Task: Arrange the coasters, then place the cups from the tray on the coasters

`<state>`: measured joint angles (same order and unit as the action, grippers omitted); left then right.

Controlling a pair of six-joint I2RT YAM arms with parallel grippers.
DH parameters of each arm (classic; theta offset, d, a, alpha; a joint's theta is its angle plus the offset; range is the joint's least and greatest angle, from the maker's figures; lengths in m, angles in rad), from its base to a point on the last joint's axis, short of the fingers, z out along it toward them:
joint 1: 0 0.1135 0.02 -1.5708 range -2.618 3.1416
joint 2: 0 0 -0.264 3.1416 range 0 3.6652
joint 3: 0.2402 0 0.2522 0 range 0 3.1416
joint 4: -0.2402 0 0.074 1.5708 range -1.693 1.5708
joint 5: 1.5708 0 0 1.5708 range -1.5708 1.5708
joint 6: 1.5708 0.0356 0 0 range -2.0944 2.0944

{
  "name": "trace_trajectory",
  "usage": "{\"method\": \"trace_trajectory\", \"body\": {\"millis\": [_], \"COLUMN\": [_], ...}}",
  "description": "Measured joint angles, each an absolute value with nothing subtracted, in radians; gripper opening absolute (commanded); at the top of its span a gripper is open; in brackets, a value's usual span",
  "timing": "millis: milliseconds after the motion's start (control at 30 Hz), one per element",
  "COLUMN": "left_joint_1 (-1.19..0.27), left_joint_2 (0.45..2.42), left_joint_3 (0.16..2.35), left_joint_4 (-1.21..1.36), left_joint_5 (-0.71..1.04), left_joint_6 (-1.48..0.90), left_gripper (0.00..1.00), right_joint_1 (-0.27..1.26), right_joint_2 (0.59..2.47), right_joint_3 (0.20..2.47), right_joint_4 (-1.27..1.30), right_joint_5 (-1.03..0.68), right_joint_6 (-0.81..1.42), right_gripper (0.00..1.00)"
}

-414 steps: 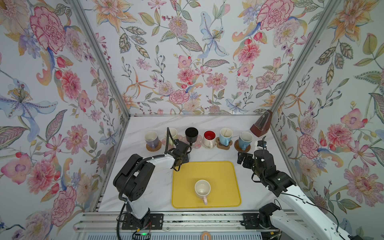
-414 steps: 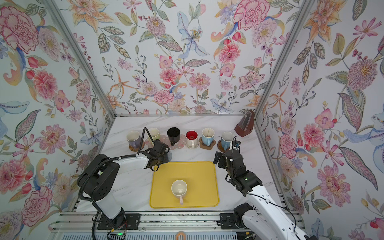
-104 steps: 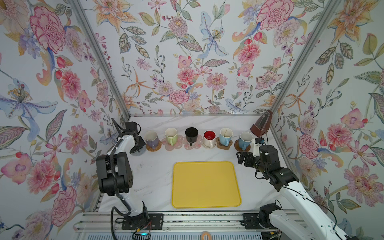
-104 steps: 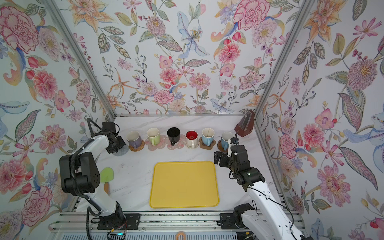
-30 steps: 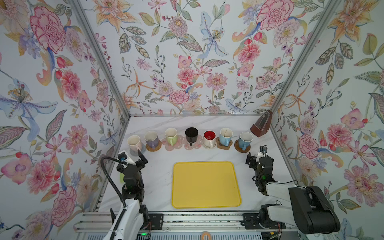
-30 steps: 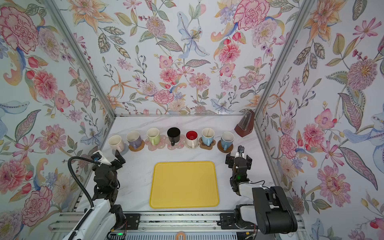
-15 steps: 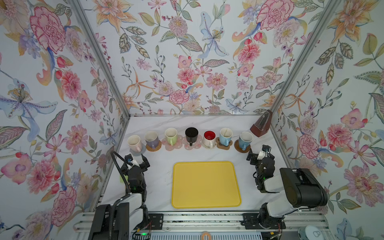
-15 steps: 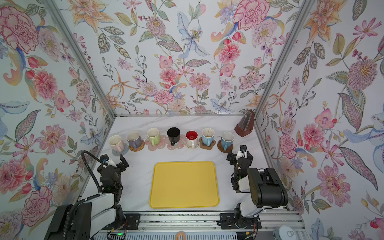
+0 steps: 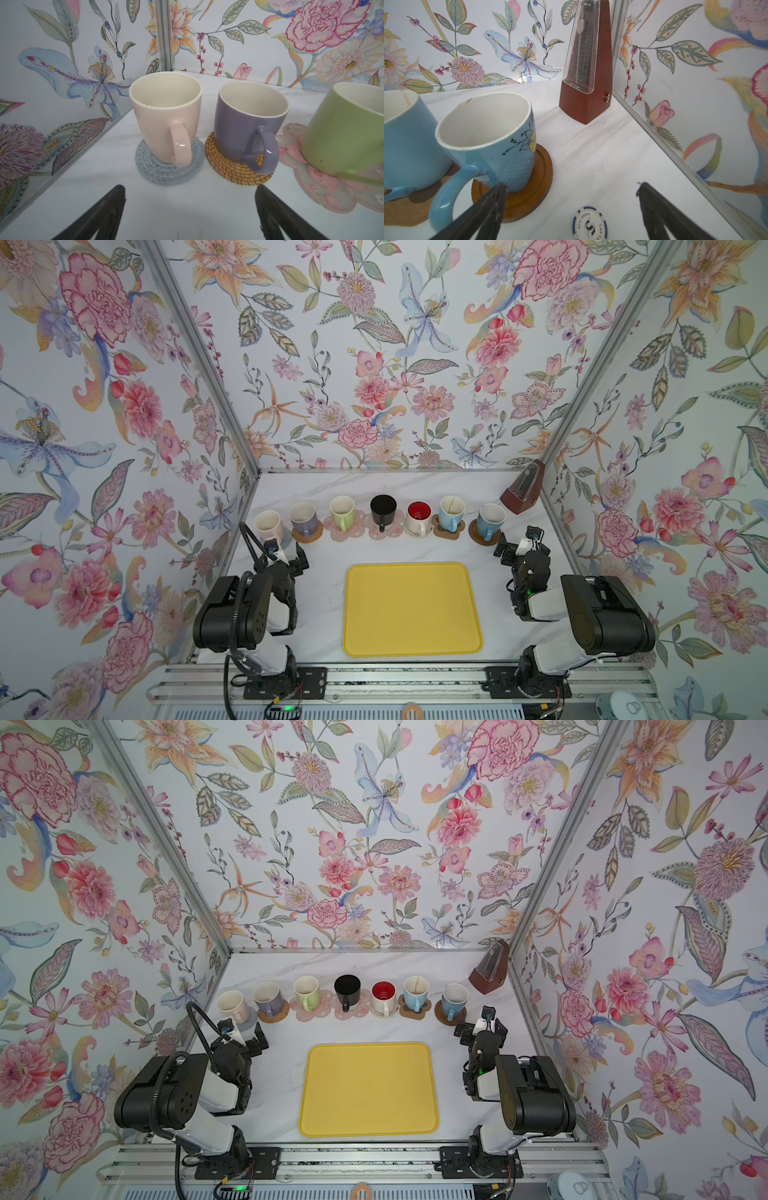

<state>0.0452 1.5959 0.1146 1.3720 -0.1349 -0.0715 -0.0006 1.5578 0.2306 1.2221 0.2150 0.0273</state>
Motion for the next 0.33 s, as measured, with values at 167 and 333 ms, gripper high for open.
{"method": "trace_trajectory", "body": {"millis": [167,333], "left_joint_1": [0.040,0.017], "left_joint_2": [1.591,1.591], "left_joint_3": [0.154,0.173], "left_joint_4": [1.381,1.363], "left_joint_5": [-0.135,-0.150], "left_joint_6": [-0.063,-0.048], "left_gripper": [0.99,0.99], "right_joint_1": [-0.002,-0.009], "right_joint_2": [1.558,1.558], "right_joint_3": [0.242,0.249], "right_joint_4": [1.198,1.185], "right_joint_5": [0.211,0.197], "right_joint_6": [0.034,0.035], "right_gripper": [0.99,0.99]}}
